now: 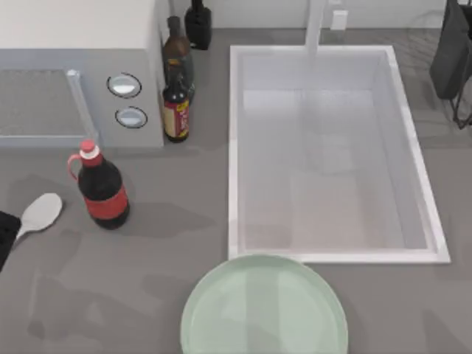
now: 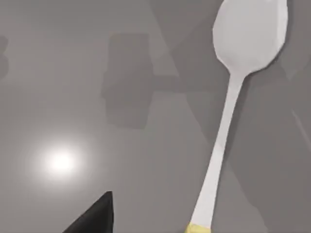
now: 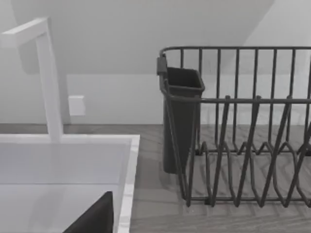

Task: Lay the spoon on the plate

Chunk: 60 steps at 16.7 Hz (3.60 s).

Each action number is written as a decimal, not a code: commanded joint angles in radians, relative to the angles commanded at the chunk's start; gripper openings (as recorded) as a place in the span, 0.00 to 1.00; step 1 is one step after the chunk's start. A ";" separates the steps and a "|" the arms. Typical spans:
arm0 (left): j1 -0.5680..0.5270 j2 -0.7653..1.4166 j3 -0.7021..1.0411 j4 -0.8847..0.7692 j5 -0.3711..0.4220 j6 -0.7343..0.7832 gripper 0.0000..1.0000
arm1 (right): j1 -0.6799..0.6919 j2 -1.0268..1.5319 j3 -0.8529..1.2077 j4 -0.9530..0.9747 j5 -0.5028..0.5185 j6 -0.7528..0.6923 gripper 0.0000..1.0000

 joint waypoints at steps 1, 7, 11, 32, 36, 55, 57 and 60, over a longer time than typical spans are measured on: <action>0.008 0.093 0.057 -0.056 0.000 0.037 1.00 | 0.000 0.000 0.000 0.000 0.000 0.000 1.00; 0.043 0.489 0.338 -0.303 -0.001 0.212 1.00 | 0.000 0.000 0.000 0.000 0.000 0.000 1.00; 0.051 0.579 0.414 -0.360 -0.001 0.257 1.00 | 0.000 0.000 0.000 0.000 0.000 0.000 1.00; 0.054 0.767 0.190 0.053 0.000 0.263 0.92 | 0.000 0.000 0.000 0.000 0.000 0.000 1.00; 0.054 0.767 0.190 0.053 0.000 0.263 0.62 | 0.000 0.000 0.000 0.000 0.000 0.000 1.00; 0.055 0.700 0.230 -0.025 0.019 0.258 0.00 | 0.000 0.000 0.000 0.000 0.000 0.000 1.00; 0.054 0.679 0.272 -0.083 0.019 0.259 0.00 | 0.000 0.000 0.000 0.000 0.000 0.000 1.00; 0.052 0.631 0.356 -0.245 0.019 0.259 0.00 | 0.000 0.000 0.000 0.000 0.000 0.000 1.00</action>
